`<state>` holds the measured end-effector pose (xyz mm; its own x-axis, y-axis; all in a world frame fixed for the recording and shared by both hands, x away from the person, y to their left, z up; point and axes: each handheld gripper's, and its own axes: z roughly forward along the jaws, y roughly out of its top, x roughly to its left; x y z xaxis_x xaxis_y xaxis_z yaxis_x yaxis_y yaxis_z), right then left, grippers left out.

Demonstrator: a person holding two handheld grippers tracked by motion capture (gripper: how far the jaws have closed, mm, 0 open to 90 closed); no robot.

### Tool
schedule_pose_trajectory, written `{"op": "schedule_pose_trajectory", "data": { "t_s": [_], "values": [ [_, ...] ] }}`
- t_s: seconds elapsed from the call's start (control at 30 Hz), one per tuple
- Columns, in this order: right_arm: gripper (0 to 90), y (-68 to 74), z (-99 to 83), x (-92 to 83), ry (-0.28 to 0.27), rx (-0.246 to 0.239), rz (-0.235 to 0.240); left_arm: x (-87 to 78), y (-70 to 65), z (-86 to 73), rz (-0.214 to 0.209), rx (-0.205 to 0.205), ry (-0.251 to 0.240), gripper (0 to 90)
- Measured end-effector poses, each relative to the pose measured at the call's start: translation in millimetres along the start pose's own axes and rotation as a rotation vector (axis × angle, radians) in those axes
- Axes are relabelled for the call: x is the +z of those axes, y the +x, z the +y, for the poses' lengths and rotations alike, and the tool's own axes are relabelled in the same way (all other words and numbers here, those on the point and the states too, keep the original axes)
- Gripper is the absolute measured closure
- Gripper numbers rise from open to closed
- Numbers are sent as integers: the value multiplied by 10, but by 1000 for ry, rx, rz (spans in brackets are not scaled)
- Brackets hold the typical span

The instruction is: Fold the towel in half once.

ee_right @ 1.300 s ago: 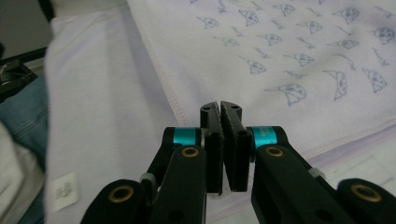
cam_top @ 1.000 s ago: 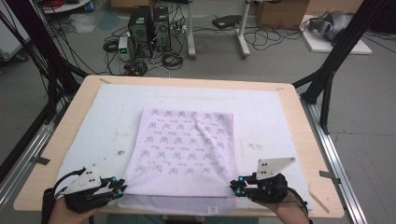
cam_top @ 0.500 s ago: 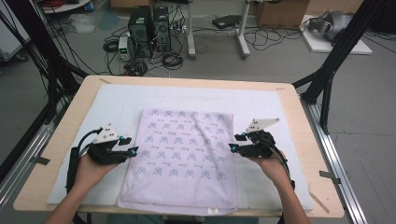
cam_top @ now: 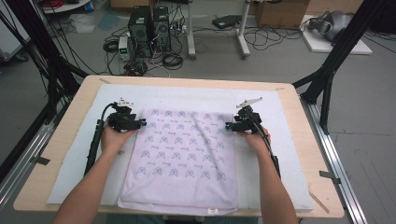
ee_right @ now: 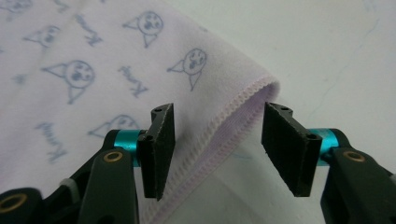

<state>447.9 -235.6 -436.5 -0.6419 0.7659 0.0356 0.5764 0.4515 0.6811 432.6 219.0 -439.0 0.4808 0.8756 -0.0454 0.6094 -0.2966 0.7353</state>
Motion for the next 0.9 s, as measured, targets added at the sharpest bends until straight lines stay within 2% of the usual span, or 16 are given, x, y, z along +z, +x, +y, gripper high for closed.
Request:
{"op": "schedule_pose_trajectory", "data": {
  "t_s": [0.03, 0.07, 0.1, 0.13, 0.17, 0.27, 0.33, 0.37, 0.43, 0.5, 0.57, 0.63, 0.67, 0.73, 0.8, 0.9],
  "values": [
    [479, -4, -15, 40, 5, 15, 4, 43, -19, -13, 0, 7, 9, 480],
    [541, -19, -21, 43, -13, 45, 10, 48, -30, -14, -8, 1, -13, 503],
    [683, -23, -20, 39, -16, 61, 14, 55, -31, -13, -57, -11, -20, 664],
    [835, -25, -9, 35, -13, 52, 71, 64, -55, -6, -59, -4, -23, 806],
    [846, 6, 13, 43, -4, 28, 64, 65, -76, 4, -43, 14, -22, 834],
    [861, 69, 117, 26, 26, -48, 0, 14, -45, 42, -7, 16, -44, 845],
    [864, 55, 228, -65, -16, -52, -24, -62, 7, 93, -1, -17, -104, 849],
    [865, 45, 301, -126, -45, -63, -32, -97, 24, 144, 3, -20, -110, 850],
    [864, 27, 484, -250, -80, -88, -55, -172, 18, 308, 23, 24, -130, 850],
    [864, 13, 682, -379, -96, -106, -77, -284, 5, 537, 24, 49, -185, 849],
    [854, -27, 848, -513, -124, -126, -107, -389, -1, 794, 40, 98, -204, 835],
    [651, -102, 935, -598, -147, -91, -117, -417, 19, 904, 95, 94, -183, 652],
    [591, -138, 942, -616, -149, -69, -144, -431, 39, 911, 97, 89, -180, 606],
    [534, -188, 889, -628, -157, -31, -112, -437, 65, 863, 83, 83, -158, 594],
    [510, -169, 779, -609, -135, -43, -115, -442, 55, 751, 74, 104, -140, 574],
    [464, -124, 610, -589, -97, -25, -64, -474, 36, 549, 49, 102, -135, 554]
  ]
}}
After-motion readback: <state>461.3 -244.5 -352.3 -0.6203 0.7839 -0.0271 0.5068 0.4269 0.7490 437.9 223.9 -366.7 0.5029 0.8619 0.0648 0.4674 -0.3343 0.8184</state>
